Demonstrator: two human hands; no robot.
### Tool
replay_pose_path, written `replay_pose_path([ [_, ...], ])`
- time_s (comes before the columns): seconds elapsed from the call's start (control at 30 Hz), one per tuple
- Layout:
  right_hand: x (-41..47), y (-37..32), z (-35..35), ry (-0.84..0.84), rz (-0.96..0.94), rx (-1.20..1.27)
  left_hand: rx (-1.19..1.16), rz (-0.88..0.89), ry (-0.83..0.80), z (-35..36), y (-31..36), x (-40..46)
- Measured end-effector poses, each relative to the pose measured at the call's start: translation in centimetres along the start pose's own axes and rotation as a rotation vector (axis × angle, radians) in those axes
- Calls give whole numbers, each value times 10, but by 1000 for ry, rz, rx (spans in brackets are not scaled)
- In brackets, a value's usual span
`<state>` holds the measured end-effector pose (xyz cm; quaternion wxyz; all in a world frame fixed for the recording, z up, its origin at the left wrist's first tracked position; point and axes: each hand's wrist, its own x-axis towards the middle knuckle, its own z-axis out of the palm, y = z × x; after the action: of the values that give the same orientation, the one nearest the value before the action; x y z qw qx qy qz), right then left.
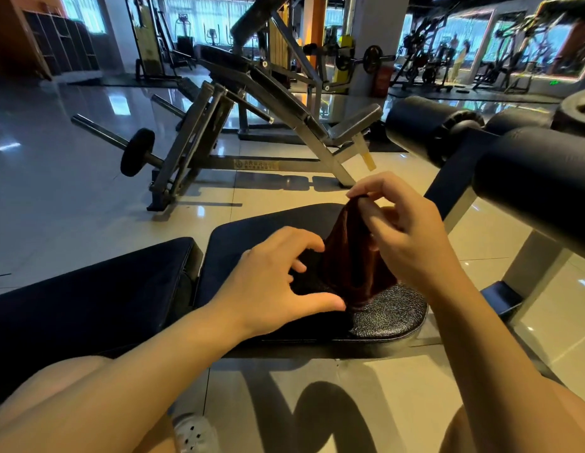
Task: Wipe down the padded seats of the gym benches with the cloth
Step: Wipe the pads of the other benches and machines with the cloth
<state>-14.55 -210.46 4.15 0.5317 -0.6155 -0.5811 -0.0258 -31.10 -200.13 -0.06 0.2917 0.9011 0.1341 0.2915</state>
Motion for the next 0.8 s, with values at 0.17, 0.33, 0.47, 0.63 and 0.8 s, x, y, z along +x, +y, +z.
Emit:
replay_pose_path([
  [0.17, -3, -2, -1, 86, -15, -64, -21, -31, 152, 10, 3, 4],
  [0.33, -8, -5, -3, 157, -2, -92, -82, 37, 123, 22, 18, -7],
  [0.47, -16, -9, -7, 132, 51, -115, 37, 165, 220, 32, 13, -7],
  [0.63, -27, -21, -42, 36, 127, -169, -270, 78, 270, 15, 28, -8],
  [0.8, -7, 1, -57, 9, 174, -395, -703, -509, 209, 28, 36, 33],
])
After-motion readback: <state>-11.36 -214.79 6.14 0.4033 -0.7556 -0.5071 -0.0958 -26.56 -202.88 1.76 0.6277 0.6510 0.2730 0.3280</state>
